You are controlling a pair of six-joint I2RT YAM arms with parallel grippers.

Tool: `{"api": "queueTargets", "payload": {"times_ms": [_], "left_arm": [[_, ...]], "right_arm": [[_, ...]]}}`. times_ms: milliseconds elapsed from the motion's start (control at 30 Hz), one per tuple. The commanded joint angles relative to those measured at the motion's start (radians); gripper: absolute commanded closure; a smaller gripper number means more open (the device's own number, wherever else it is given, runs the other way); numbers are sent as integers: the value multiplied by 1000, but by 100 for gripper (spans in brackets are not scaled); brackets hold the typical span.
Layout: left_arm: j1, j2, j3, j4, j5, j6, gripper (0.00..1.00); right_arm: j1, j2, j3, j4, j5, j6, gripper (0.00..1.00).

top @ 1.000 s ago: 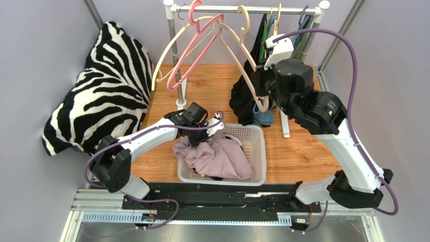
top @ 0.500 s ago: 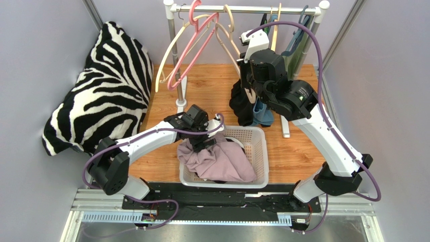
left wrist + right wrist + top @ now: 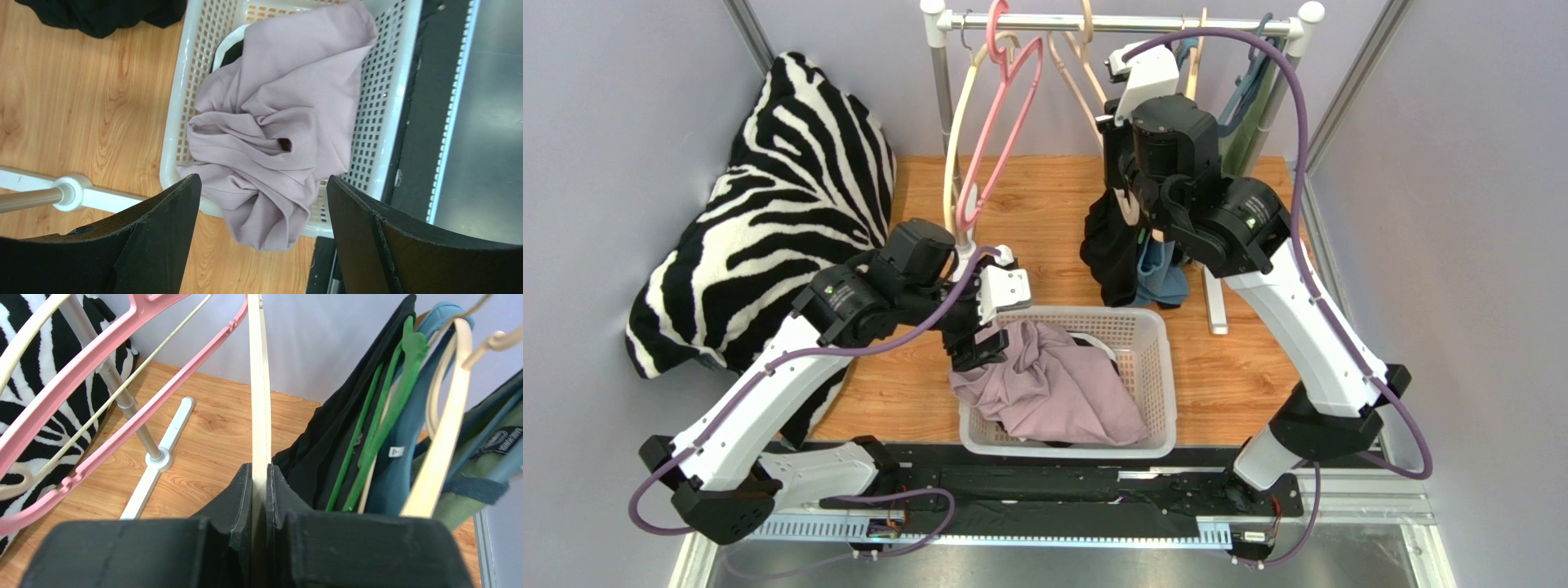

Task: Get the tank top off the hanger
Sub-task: Place the hanger at the clothesline.

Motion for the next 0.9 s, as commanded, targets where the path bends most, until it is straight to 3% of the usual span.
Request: {"api": "queueTargets", "payload": {"times_ms": [0, 200, 500, 767, 867], "left_arm": [[-1, -50, 75, -109, 81, -19, 16], [-3, -90, 139, -127, 37, -43, 13], [0, -119, 159, -124, 80, 7, 9], [0, -131, 118, -92, 51, 9, 9], [0, -133, 110, -86, 28, 6, 9]], "right_arm": [[-4, 65, 72, 62, 7, -21, 100], [-4, 97, 71, 71, 18, -15, 100], [-4, 126, 45, 88, -19, 48, 100], [5, 212, 123, 57, -62, 80, 100], [5, 211, 106, 58, -67, 94, 93]]}}
